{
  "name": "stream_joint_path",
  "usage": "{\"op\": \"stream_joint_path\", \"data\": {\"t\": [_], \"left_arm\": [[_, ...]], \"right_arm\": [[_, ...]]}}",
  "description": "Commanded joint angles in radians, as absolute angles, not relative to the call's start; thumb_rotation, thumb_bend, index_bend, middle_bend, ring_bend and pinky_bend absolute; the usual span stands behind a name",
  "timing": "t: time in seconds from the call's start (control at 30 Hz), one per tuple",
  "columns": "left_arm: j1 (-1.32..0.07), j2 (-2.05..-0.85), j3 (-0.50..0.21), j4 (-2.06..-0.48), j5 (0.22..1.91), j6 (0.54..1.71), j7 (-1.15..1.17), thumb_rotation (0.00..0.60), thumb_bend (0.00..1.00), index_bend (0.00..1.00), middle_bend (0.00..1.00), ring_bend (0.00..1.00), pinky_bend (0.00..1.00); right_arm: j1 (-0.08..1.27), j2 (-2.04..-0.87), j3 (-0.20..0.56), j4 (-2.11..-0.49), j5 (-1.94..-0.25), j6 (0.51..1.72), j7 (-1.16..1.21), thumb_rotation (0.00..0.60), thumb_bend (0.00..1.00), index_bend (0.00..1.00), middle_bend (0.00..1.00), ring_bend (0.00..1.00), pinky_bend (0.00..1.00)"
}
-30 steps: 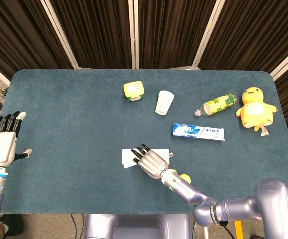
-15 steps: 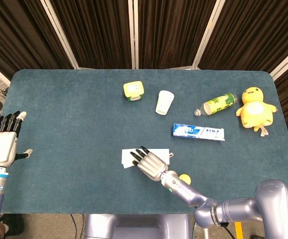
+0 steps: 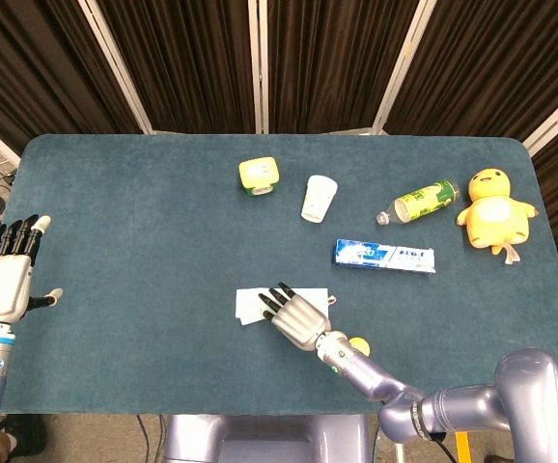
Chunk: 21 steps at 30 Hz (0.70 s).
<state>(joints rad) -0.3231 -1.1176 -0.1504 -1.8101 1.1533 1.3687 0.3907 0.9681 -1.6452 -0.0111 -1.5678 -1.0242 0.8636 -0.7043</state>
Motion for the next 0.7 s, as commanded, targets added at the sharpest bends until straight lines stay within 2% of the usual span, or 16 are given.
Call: {"op": "stream_joint_path", "data": {"t": [0.03, 0.7], "left_arm": [[-0.322, -1.118, -0.15, -1.811, 1.155, 1.37, 0.392, 0.6, 0.0, 0.0, 0.0, 0.0, 0.0], [-0.323, -1.122, -0.152, -1.81, 1.156, 1.366, 0.398, 0.6, 0.0, 0.0, 0.0, 0.0, 0.0]], "right_arm": [[0.964, -1.644, -0.013, -1.565, -1.023, 0.865, -0.705, 0.6, 0.83, 0.24, 0.0, 0.0, 0.0], [0.959, -1.653, -0.017, -1.537, -1.018, 0.844, -0.719, 0.6, 0.83, 0.25, 0.0, 0.0, 0.0]]}}
